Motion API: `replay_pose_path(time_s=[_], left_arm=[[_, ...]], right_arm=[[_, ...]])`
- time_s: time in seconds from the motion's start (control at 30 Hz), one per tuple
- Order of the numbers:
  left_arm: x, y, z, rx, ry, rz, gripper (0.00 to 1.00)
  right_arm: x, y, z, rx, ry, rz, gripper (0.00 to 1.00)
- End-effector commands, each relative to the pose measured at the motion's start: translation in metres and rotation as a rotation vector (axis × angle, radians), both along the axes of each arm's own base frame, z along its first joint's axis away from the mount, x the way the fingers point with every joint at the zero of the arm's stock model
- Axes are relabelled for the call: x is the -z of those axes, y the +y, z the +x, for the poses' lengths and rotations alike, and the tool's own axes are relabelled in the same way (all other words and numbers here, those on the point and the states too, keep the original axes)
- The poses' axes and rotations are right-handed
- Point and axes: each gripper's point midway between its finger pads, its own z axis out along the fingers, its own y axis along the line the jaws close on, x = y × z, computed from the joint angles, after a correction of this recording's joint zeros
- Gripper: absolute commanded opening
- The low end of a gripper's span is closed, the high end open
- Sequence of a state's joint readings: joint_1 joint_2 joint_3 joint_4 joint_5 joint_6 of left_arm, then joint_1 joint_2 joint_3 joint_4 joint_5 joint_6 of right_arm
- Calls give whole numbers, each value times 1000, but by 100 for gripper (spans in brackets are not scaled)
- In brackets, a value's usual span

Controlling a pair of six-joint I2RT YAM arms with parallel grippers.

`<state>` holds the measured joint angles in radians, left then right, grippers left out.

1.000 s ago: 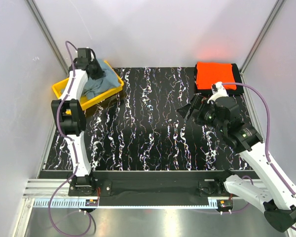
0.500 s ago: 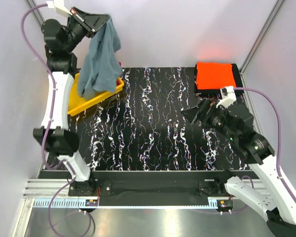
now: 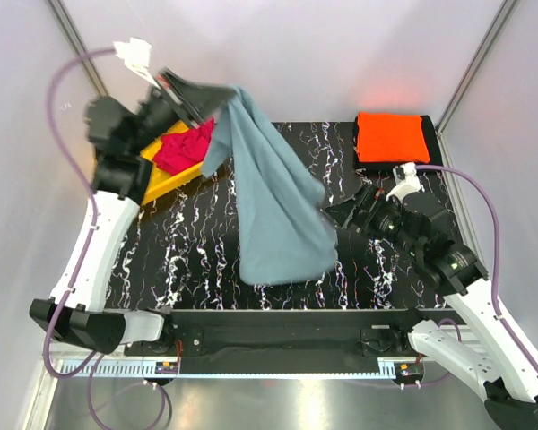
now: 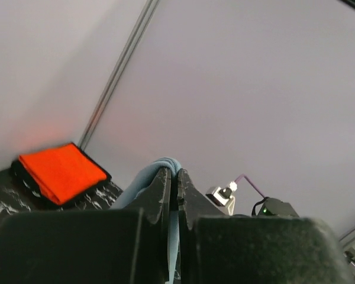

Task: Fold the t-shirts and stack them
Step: Move the tshirt to the center of the board, then flatten the tshirt out

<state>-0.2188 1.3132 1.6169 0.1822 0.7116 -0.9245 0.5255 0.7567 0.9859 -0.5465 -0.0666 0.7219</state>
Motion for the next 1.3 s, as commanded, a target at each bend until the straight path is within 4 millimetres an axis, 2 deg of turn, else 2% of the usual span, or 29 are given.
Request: replay_pose_path(time_s=[0.0,0.03,0.07,0.1,0.13,0.17,0.23,0.3,0.37,0.4,0.43,0.47,0.5,0.53,0.57,0.6,0.63,0.67,0.7,0.77,0.83,0.87,0.93,1.07,1.1,1.13,1.2,1.23,1.27], left_arm=[[71,-30,11,55,116,63,0],[89,-36,12,55,125,95,0],[126,-49,14,71,212,145,2],[148,-50,24,17,220,206,5],[178,-55,35,0,289,266,5],[208,-58,35,4,384,342,5],[248,-62,44,19,452,438,5],[277,-59,45,17,528,503,5],[315,-44,45,-44,633,615,4],[336,-21,58,-196,672,699,2],[347,-5,60,-277,711,749,0],[366,13,53,-338,775,818,0],[371,38,57,-468,783,875,0],[376,52,54,-536,801,908,0],[388,67,46,-586,836,953,0],[382,87,44,-698,835,950,0],[391,103,37,-755,872,958,1],[391,112,34,-790,883,941,11],[383,119,30,-821,885,897,32],[384,128,25,-840,892,887,33],[374,114,19,-767,833,884,40],[371,104,16,-713,807,889,48],[371,63,4,-513,758,888,62],[380,-5,-30,-212,699,902,65],[385,-18,-37,-172,694,916,66],[386,-40,-52,-109,657,933,68],[401,-63,-64,-50,646,968,70],[405,-83,-78,7,613,982,71],[411,-93,-84,32,613,998,73]], right_arm=[[5,-1,6,41,16,15,100],[11,-2,9,55,33,8,100],[15,-1,11,64,50,10,100],[20,0,14,69,67,3,100],[23,1,15,68,78,0,100],[27,2,16,66,90,-7,100],[37,3,20,70,107,-33,100],[55,-2,29,105,132,-81,100],[85,-9,32,157,189,-133,97],[100,-10,32,166,233,-154,97],[118,-11,28,166,281,-167,96],[127,-10,25,178,321,-148,95],[138,-9,23,184,356,-144,94],[153,-9,17,187,399,-145,93],[160,-9,15,200,430,-130,92],[169,-8,15,207,450,-133,91],[179,-9,13,214,473,-144,90],[183,-10,14,225,487,-146,87],[191,-12,15,239,511,-163,86],[196,-10,17,253,535,-164,83],[202,-7,18,252,564,-168,80],[205,-7,18,252,574,-172,79],[214,-7,15,256,607,-181,78],[225,-9,8,284,651,-167,77],[227,-15,5,309,647,-163,77],[227,-20,5,369,664,-135,79],[227,-46,-1,510,682,-161,79],[224,-55,1,563,678,-155,81],[223,-62,1,594,673,-164,82]])
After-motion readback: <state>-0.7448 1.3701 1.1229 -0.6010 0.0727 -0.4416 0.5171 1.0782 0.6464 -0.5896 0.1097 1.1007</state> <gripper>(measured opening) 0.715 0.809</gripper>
